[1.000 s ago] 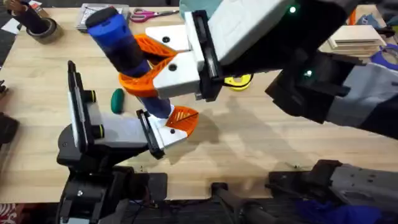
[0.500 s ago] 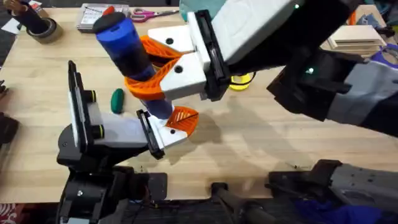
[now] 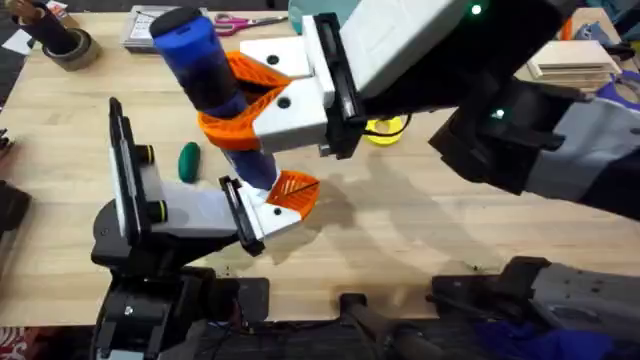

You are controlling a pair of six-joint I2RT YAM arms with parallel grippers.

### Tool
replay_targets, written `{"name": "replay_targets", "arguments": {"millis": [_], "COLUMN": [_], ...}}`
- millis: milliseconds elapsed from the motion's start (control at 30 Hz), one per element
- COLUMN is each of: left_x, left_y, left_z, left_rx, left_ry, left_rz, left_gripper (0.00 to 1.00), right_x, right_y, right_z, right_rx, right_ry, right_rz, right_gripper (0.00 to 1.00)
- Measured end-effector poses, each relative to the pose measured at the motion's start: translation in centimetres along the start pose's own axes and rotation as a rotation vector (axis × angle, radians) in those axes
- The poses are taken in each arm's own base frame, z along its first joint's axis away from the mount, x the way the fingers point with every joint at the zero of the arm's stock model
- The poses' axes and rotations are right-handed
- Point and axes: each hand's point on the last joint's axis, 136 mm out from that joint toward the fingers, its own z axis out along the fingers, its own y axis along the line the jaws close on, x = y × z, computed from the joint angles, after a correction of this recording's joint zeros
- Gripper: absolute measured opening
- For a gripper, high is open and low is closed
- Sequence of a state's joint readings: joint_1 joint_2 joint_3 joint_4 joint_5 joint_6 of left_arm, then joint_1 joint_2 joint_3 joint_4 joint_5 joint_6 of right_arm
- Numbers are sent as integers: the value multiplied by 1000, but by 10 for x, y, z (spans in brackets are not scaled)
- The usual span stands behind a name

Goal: Pick up the gripper from the table and insert it into the empty holder that is missing its gripper. Then pick up a screw, insert it into the mounting hole, and use the screwdriver to tighten it. Finally, clean up the table by picking up the vegetable and placing it into the bucket.

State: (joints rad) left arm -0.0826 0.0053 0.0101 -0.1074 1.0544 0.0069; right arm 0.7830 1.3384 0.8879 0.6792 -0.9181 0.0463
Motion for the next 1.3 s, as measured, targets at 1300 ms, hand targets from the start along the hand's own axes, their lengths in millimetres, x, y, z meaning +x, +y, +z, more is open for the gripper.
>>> {"name": "replay_targets", "arguments": {"millis": [1300], "left_x": [0], "left_y": [0], "left_z": [0], "left_rx": [-1], "left_ry": [0], "left_rz": [-11], "left_gripper": [14], "right_x": [4], "right_y": [-14], "right_z": [-9], "right_rx": [61], "right_ry": [6], "right_rz": [60], "right_gripper": [25]}}
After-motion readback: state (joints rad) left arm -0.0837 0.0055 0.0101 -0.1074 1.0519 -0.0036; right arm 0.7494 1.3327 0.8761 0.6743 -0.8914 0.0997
